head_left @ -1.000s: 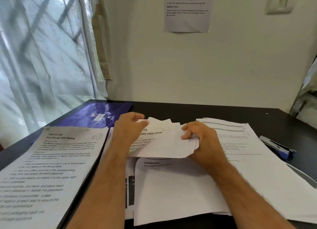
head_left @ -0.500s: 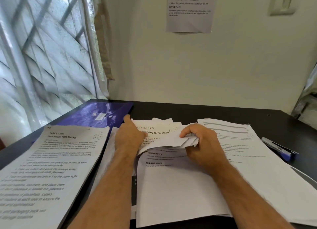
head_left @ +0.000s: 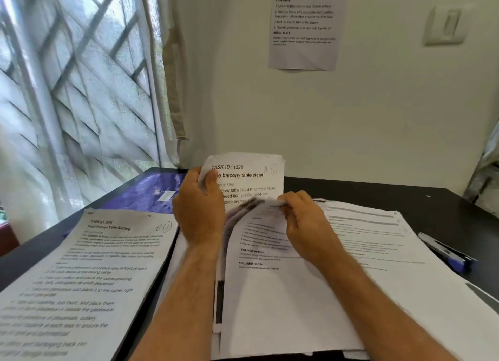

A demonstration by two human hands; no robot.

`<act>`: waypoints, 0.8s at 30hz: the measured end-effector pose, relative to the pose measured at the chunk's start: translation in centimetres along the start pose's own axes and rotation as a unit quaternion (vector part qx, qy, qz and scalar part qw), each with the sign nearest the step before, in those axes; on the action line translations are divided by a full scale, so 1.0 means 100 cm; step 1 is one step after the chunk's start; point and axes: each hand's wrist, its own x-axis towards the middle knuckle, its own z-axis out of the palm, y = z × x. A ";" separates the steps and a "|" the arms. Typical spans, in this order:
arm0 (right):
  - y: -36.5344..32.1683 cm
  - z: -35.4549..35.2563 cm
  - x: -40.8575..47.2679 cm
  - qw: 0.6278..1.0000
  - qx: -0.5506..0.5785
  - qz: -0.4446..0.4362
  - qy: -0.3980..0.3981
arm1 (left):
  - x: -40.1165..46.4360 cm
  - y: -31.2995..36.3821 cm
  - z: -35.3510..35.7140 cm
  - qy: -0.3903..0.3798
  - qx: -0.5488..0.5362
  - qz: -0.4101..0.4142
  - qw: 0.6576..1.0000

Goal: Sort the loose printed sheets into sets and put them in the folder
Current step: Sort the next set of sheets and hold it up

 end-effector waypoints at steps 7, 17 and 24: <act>-0.027 -0.007 0.025 0.987 0.106 -0.006 0.124 | -0.006 -0.008 0.009 0.041 -0.042 0.195 0.979; -0.047 -0.025 0.060 0.984 0.036 -0.028 0.171 | -0.029 0.005 0.016 0.119 -0.013 0.317 0.941; -0.069 -0.098 0.072 0.939 -0.019 -0.108 0.326 | -0.071 0.002 0.033 -0.114 0.072 0.362 0.922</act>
